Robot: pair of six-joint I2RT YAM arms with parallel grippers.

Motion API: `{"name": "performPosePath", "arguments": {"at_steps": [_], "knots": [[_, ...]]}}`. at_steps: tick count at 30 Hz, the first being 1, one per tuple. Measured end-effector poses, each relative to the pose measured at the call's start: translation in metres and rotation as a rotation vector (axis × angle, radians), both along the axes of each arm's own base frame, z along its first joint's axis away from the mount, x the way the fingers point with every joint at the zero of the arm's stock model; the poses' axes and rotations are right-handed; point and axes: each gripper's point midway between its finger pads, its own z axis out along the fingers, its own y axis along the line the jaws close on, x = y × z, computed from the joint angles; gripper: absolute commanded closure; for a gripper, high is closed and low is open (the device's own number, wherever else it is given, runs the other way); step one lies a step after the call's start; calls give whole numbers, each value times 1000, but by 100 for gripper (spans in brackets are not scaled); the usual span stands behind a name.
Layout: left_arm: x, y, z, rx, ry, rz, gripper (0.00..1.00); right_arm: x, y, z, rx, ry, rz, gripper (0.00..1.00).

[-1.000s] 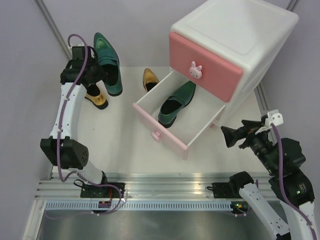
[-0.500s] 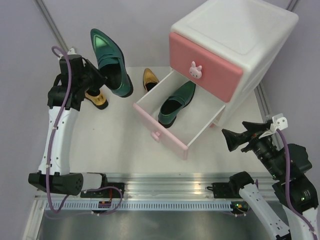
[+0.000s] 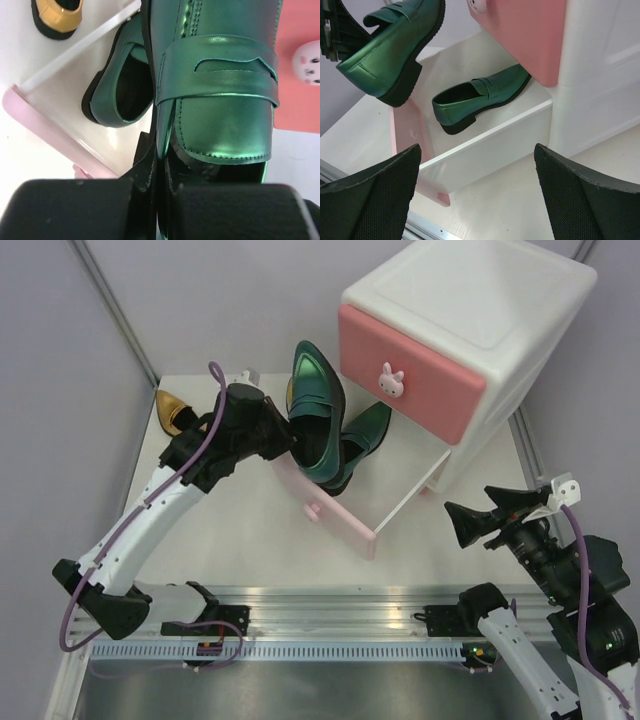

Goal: Place and organize the shoes in the shoe cabinet

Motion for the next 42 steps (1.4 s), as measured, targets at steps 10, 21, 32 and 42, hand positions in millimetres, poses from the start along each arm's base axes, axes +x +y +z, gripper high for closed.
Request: {"name": "performPosePath", "arguments": {"at_steps": [10, 21, 32, 42], "knots": [[-7, -34, -26, -22, 34, 45, 98, -10, -3, 5, 31, -26, 0, 2], [8, -56, -58, -32, 100, 107, 98, -18, -9, -1, 42, -10, -25, 2], [5, -70, -77, -4, 138, 89, 98, -20, -15, -3, 47, -12, -53, 2], [-1, -85, -90, 20, 156, 58, 98, -24, -19, -3, 52, -24, -66, 2]]}}
